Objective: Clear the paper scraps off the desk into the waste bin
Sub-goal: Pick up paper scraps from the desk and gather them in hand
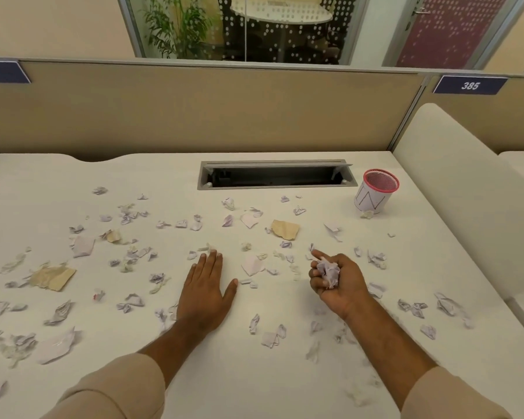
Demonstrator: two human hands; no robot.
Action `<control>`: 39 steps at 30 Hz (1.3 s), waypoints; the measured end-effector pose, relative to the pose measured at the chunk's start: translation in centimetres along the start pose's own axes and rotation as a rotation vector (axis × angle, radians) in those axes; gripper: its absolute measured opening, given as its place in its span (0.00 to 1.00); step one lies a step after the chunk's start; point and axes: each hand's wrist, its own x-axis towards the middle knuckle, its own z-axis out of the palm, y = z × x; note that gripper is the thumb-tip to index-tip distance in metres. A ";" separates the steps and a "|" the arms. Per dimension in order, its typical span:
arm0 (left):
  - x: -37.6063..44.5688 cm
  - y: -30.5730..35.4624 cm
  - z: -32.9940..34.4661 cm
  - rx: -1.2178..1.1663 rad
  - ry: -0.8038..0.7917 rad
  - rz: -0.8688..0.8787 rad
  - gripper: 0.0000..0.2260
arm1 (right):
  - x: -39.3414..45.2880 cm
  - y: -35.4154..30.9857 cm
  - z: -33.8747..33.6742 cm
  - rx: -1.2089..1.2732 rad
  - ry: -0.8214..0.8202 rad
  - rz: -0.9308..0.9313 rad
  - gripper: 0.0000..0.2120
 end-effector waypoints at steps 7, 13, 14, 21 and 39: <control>0.1 0.2 -0.1 0.040 -0.011 0.064 0.32 | 2.7 -6.8 0.6 -0.070 -0.002 -0.079 0.14; 0.2 -0.2 0.1 0.050 -0.032 0.052 0.32 | 5.2 -13.8 2.2 -0.204 0.137 -0.154 0.13; 0.2 -0.3 0.2 0.045 -0.030 0.051 0.32 | 5.5 -15.2 2.5 -0.207 0.143 -0.191 0.13; 0.3 -0.2 0.3 0.046 -0.018 0.049 0.32 | 7.1 -23.1 3.6 -0.089 0.184 -0.420 0.13; 0.3 0.1 -0.1 0.034 -0.026 0.036 0.32 | 12.7 -26.7 3.1 -0.611 0.433 -0.738 0.09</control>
